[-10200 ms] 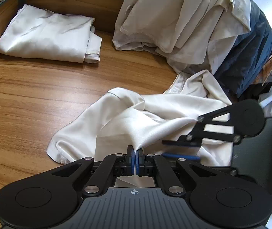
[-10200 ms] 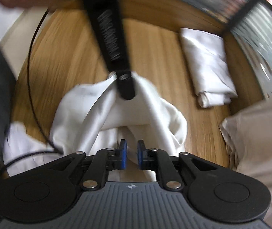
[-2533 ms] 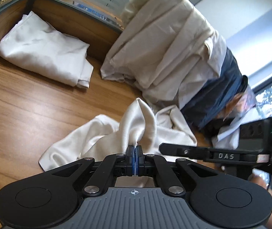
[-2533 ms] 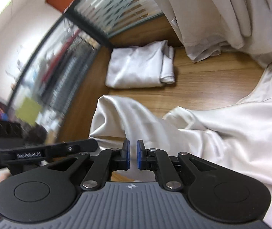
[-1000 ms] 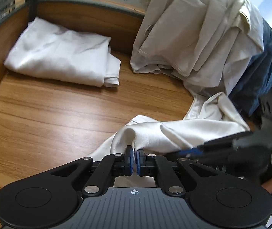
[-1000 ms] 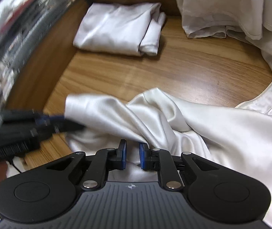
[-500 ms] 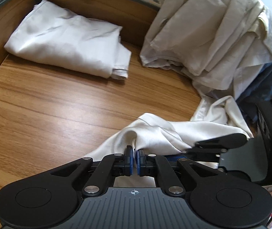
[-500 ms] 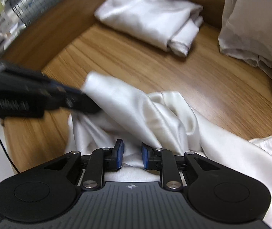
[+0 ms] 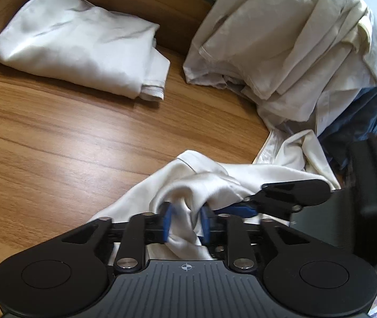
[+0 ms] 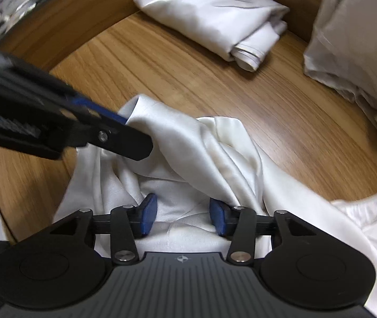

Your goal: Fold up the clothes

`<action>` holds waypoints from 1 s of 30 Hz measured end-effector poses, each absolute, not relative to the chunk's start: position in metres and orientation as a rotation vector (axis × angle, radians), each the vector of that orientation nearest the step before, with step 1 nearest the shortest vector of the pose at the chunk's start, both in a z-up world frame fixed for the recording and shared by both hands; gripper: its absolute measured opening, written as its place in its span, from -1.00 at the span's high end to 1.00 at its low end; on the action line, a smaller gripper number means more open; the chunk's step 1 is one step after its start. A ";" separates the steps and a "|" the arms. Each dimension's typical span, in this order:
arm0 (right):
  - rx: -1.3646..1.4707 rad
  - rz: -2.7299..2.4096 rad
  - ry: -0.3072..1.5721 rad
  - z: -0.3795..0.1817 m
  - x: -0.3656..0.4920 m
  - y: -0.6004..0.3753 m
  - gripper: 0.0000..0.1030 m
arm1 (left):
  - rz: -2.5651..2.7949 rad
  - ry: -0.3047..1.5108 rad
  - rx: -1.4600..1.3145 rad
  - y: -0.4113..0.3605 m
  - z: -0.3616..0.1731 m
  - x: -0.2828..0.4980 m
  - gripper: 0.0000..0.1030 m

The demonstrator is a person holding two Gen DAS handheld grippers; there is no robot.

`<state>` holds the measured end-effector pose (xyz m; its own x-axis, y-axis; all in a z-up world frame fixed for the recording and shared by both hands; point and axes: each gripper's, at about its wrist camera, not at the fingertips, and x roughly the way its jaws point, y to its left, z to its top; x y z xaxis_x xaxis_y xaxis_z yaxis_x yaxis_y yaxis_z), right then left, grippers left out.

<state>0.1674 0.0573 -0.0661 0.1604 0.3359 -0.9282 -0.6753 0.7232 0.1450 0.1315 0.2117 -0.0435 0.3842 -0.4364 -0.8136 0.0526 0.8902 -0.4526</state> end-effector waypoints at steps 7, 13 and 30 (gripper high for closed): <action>-0.340 0.750 1.168 -0.077 0.170 0.058 0.10 | -0.341 1.128 -0.419 0.232 -0.039 0.108 -0.16; -0.224 0.743 1.158 -0.059 0.173 0.041 0.87 | -0.377 1.132 -0.347 0.226 -0.045 0.081 -0.46; 0.560 0.635 0.999 0.053 0.130 -0.118 0.90 | -0.455 0.974 -0.098 0.085 -0.037 0.064 0.03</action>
